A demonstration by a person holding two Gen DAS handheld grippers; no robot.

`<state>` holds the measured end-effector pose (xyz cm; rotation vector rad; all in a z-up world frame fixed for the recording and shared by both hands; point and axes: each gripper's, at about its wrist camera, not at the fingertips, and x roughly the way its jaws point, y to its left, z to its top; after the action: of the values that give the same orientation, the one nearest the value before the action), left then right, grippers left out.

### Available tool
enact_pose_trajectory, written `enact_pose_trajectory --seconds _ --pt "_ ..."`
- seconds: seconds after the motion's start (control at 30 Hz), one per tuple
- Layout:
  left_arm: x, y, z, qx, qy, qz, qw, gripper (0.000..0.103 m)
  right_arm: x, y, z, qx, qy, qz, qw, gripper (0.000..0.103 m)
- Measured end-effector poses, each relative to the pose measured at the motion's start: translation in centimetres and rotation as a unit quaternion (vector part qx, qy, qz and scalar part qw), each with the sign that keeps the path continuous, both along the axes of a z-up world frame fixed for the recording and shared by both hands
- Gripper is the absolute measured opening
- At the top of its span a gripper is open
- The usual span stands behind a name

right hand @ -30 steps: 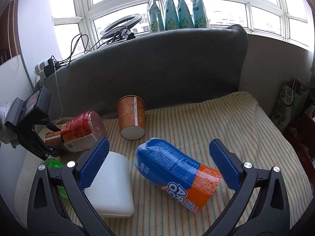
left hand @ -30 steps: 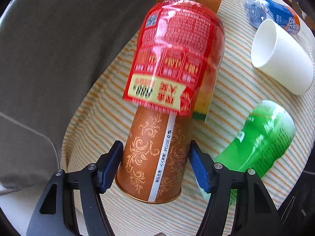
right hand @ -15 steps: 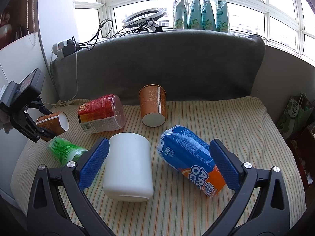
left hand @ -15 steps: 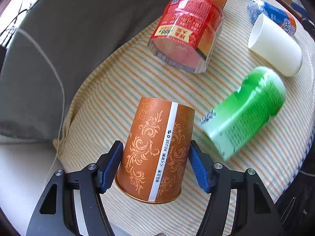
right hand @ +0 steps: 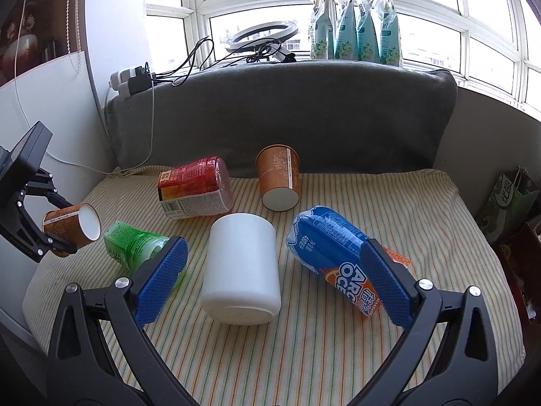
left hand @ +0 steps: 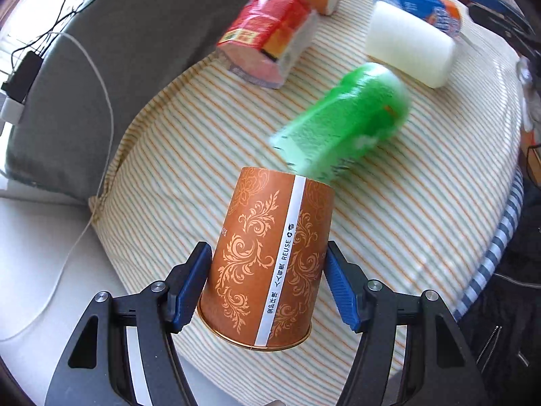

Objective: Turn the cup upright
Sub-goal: 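Lift the brown cup with the left gripper and rotate it rim up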

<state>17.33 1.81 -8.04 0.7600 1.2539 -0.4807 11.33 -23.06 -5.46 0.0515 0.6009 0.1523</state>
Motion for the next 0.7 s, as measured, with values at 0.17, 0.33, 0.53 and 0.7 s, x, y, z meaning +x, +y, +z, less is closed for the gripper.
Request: enact_pose_trajectory --seconds 0.17,0.33,0.53,0.7 --pt "-3.4 -2.7 -0.4 -0.013 0.014 -0.026 0.9995 0.067 -1.1 -0.2 -0.2 0.0 0.0 0.006 1.0 0.103" --pt "-5.5 -6.6 -1.0 -0.03 0.022 -0.066 0.9971 0.067 -2.3 -0.9 -0.4 -0.003 0.001 0.006 1.0 0.103" --pt "-6.8 -11.1 -2.4 -0.034 0.027 -0.116 0.9923 0.067 -4.0 -2.7 -0.6 -0.003 0.001 -0.008 1.0 0.103" --pt "-7.1 -13.6 -2.7 -0.041 0.026 -0.14 0.989 0.069 -4.8 -4.3 -0.9 -0.011 0.009 -0.018 1.0 0.103"
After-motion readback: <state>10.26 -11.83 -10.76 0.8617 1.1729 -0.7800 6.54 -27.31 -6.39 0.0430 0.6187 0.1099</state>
